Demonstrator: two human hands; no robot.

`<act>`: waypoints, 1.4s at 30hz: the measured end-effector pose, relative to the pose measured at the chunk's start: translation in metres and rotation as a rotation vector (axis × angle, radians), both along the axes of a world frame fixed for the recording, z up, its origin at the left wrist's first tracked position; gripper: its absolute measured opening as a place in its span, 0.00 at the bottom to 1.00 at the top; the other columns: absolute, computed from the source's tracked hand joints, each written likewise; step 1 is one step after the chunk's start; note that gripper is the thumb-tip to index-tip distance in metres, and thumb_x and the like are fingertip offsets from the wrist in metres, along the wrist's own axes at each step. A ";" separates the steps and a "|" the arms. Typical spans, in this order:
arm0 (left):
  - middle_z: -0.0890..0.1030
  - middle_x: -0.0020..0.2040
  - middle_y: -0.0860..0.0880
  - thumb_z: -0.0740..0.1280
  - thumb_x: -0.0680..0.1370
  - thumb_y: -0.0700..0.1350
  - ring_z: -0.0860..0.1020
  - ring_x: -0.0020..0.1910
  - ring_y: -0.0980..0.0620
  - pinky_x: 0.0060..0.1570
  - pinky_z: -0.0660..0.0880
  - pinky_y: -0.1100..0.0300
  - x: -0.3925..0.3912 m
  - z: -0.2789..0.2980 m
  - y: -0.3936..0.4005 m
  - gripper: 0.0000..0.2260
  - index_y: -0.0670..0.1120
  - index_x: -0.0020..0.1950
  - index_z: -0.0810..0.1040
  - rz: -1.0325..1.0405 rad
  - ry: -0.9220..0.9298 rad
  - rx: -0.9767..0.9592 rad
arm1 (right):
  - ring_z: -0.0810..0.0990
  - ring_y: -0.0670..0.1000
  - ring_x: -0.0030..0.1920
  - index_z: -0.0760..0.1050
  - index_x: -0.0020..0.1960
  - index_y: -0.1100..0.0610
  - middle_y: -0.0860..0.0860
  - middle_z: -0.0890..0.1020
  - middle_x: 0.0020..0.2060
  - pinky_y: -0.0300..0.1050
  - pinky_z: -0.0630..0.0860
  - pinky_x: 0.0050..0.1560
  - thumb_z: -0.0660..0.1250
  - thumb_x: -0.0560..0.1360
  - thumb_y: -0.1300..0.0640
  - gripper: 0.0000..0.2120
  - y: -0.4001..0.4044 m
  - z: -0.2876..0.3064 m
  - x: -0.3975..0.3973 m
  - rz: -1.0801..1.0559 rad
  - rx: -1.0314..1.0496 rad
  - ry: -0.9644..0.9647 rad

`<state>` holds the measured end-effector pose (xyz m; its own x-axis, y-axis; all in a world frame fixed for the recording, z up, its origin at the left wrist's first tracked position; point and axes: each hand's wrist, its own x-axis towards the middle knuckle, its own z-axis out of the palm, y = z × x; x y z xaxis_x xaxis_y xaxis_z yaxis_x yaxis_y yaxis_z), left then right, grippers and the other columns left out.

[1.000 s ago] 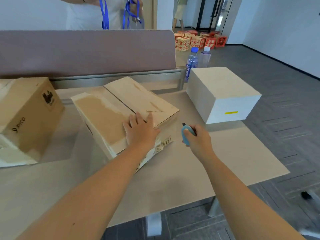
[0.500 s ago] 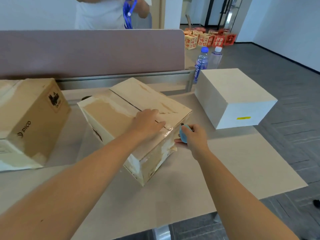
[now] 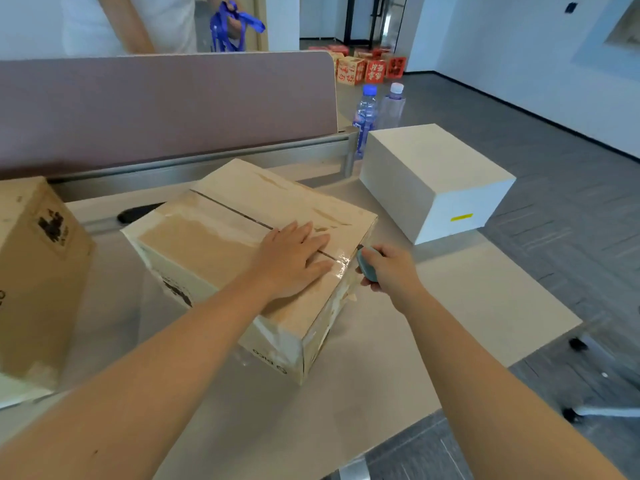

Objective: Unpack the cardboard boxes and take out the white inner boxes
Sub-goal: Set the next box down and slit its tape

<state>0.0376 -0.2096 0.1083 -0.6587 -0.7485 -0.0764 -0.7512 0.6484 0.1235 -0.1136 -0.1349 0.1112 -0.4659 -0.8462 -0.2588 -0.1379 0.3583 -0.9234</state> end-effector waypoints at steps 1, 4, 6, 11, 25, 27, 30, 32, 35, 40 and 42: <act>0.52 0.77 0.50 0.51 0.79 0.60 0.50 0.76 0.48 0.73 0.50 0.50 -0.001 -0.002 0.000 0.25 0.55 0.76 0.54 0.000 0.008 -0.009 | 0.73 0.48 0.25 0.70 0.37 0.58 0.53 0.76 0.31 0.39 0.68 0.29 0.58 0.77 0.61 0.10 0.000 0.002 0.000 0.021 0.011 0.038; 0.52 0.77 0.51 0.51 0.79 0.60 0.49 0.76 0.48 0.74 0.49 0.50 -0.002 -0.004 0.000 0.25 0.56 0.75 0.55 0.020 0.033 0.000 | 0.72 0.45 0.23 0.72 0.43 0.61 0.54 0.76 0.34 0.37 0.66 0.27 0.58 0.77 0.62 0.07 0.001 0.006 0.001 0.092 0.035 0.131; 0.52 0.77 0.51 0.51 0.79 0.60 0.49 0.76 0.48 0.73 0.48 0.50 -0.002 -0.004 0.001 0.25 0.56 0.75 0.55 0.029 0.034 -0.002 | 0.71 0.45 0.24 0.72 0.43 0.61 0.55 0.76 0.34 0.34 0.66 0.23 0.58 0.78 0.62 0.07 0.002 0.007 0.003 0.113 0.044 0.147; 0.52 0.77 0.51 0.51 0.79 0.60 0.49 0.76 0.49 0.73 0.47 0.51 -0.003 -0.002 0.002 0.25 0.57 0.75 0.56 0.041 0.058 0.015 | 0.69 0.49 0.25 0.71 0.37 0.57 0.55 0.74 0.31 0.34 0.66 0.21 0.59 0.78 0.62 0.11 0.007 0.005 0.007 0.121 0.036 0.080; 0.53 0.77 0.51 0.51 0.80 0.60 0.50 0.76 0.49 0.72 0.48 0.51 -0.003 -0.001 0.004 0.24 0.56 0.75 0.57 0.047 0.059 0.007 | 0.71 0.44 0.25 0.72 0.42 0.60 0.55 0.75 0.31 0.32 0.67 0.22 0.60 0.78 0.61 0.07 0.020 -0.005 0.013 0.116 -0.006 -0.079; 0.53 0.77 0.51 0.51 0.80 0.59 0.50 0.76 0.48 0.72 0.48 0.51 -0.003 -0.002 0.004 0.23 0.56 0.74 0.57 0.046 0.060 0.003 | 0.69 0.44 0.22 0.72 0.40 0.59 0.55 0.74 0.31 0.32 0.65 0.21 0.59 0.78 0.62 0.09 0.023 -0.009 0.014 0.106 -0.031 -0.122; 0.54 0.77 0.50 0.51 0.80 0.59 0.51 0.76 0.48 0.72 0.49 0.50 -0.003 -0.003 0.004 0.23 0.55 0.74 0.58 0.040 0.066 -0.008 | 0.67 0.45 0.20 0.72 0.39 0.59 0.56 0.74 0.30 0.33 0.64 0.20 0.59 0.78 0.62 0.10 0.027 -0.014 0.019 0.084 -0.072 -0.173; 0.55 0.77 0.50 0.51 0.80 0.59 0.51 0.76 0.47 0.72 0.49 0.50 -0.003 -0.003 0.004 0.23 0.55 0.74 0.59 0.043 0.065 -0.012 | 0.67 0.43 0.18 0.72 0.40 0.61 0.56 0.74 0.30 0.33 0.63 0.20 0.59 0.78 0.63 0.09 0.029 -0.016 0.023 0.083 -0.088 -0.188; 0.54 0.77 0.50 0.52 0.80 0.58 0.51 0.76 0.47 0.72 0.49 0.50 -0.005 -0.003 0.004 0.23 0.55 0.74 0.59 0.055 0.060 -0.011 | 0.66 0.43 0.18 0.72 0.40 0.62 0.56 0.74 0.29 0.34 0.63 0.20 0.59 0.78 0.63 0.09 0.031 -0.018 0.027 0.095 -0.119 -0.208; 0.53 0.77 0.50 0.51 0.80 0.58 0.50 0.76 0.47 0.72 0.48 0.48 -0.005 -0.004 0.005 0.23 0.54 0.75 0.57 0.062 0.044 -0.010 | 0.65 0.46 0.21 0.72 0.39 0.60 0.56 0.75 0.29 0.34 0.62 0.21 0.59 0.78 0.63 0.10 0.036 -0.014 0.024 0.177 -0.071 -0.239; 0.52 0.77 0.51 0.50 0.80 0.58 0.49 0.76 0.48 0.72 0.47 0.47 -0.005 -0.005 0.006 0.23 0.55 0.75 0.56 0.073 0.034 -0.002 | 0.65 0.45 0.18 0.72 0.38 0.61 0.57 0.74 0.29 0.33 0.61 0.20 0.59 0.78 0.64 0.10 0.039 -0.011 0.018 0.183 -0.046 -0.285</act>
<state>0.0322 -0.2034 0.1034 -0.6044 -0.7949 -0.0533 -0.7920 0.5922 0.1485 -0.0959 -0.0959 0.1006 -0.2195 -0.9228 -0.3167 0.0699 0.3089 -0.9485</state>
